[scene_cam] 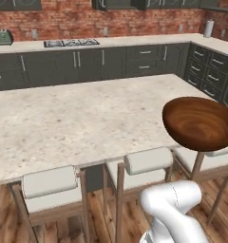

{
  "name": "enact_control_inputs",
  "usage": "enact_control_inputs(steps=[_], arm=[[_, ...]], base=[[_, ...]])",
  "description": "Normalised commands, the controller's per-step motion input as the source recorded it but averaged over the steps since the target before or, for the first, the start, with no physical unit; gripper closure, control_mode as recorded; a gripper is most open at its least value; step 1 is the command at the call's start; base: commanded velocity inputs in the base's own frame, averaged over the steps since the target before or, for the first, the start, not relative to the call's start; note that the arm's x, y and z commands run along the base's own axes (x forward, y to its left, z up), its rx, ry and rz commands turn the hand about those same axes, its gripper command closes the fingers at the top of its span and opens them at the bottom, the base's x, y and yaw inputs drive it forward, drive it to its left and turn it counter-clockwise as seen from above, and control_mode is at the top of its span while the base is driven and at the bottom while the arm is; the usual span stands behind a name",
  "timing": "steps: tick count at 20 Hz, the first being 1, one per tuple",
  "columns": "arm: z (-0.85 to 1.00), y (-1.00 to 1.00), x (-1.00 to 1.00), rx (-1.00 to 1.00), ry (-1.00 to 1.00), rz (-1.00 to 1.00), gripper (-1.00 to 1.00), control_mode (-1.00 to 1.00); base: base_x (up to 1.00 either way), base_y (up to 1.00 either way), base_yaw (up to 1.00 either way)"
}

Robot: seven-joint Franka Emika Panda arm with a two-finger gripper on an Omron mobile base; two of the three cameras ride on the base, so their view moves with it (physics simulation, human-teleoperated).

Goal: Pick up the bowls from the cabinet and place each bowl in front of a stool on the dining counter.

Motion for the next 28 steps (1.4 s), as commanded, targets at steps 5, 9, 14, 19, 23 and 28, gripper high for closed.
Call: enact_control_inputs(steps=[5, 9, 14, 19, 23, 28], arm=[[0.00, 0.00, 0.00, 0.00, 0.00, 0.00, 1.00, 1.00], [0.00, 0.00, 0.00, 0.00, 0.00, 0.00, 1.00, 1.00], [0.00, 0.00, 0.00, 0.00, 0.00, 0.00, 1.00, 1.00], [0.00, 0.00, 0.00, 0.00, 0.00, 0.00, 1.00, 1.00], [0.00, 0.00, 0.18, 0.00, 0.01, 0.00, 1.00, -1.00], [0.00, 0.00, 0.91, -0.02, 0.17, 0.02, 1.00, -1.00]], base=[[0.64, 0.00, 0.00], [0.25, 0.00, 0.00], [0.38, 0.00, 0.00], [0.69, 0.03, 0.00], [0.52, 0.03, 0.00], [0.00, 0.00, 0.00]])
